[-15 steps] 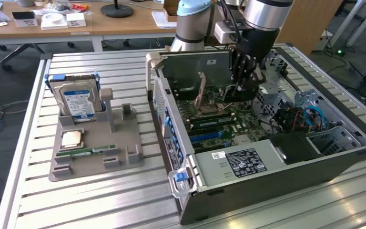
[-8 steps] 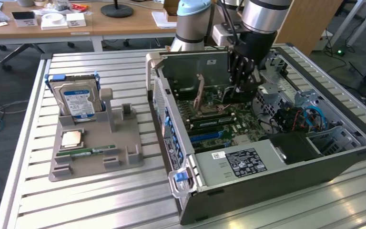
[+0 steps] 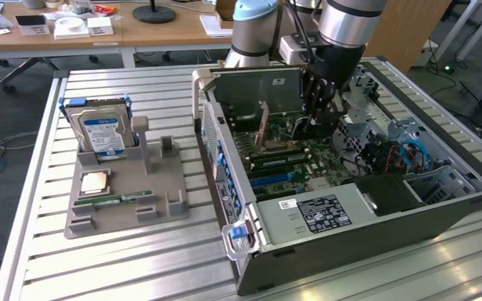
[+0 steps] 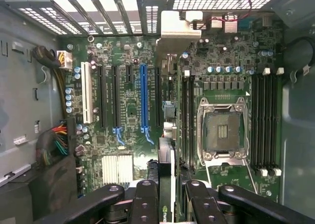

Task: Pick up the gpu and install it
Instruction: 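Insert the gpu into the slot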

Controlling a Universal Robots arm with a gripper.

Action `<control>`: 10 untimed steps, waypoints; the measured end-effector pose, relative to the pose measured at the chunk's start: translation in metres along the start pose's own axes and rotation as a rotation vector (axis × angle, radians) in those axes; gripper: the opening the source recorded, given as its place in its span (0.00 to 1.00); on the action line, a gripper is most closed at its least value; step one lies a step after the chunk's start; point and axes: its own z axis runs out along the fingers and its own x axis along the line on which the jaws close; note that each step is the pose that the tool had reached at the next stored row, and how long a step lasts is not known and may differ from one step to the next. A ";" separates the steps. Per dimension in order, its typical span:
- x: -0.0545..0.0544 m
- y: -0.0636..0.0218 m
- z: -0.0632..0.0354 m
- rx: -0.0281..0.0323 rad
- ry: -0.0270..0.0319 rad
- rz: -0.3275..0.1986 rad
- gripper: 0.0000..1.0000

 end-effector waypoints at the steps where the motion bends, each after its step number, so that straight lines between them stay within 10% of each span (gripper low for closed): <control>1: 0.000 0.0001 0.0003 0.0001 -0.0001 0.000 0.26; 10: 0.001 0.0017 0.0054 -0.0001 0.0005 0.000 0.26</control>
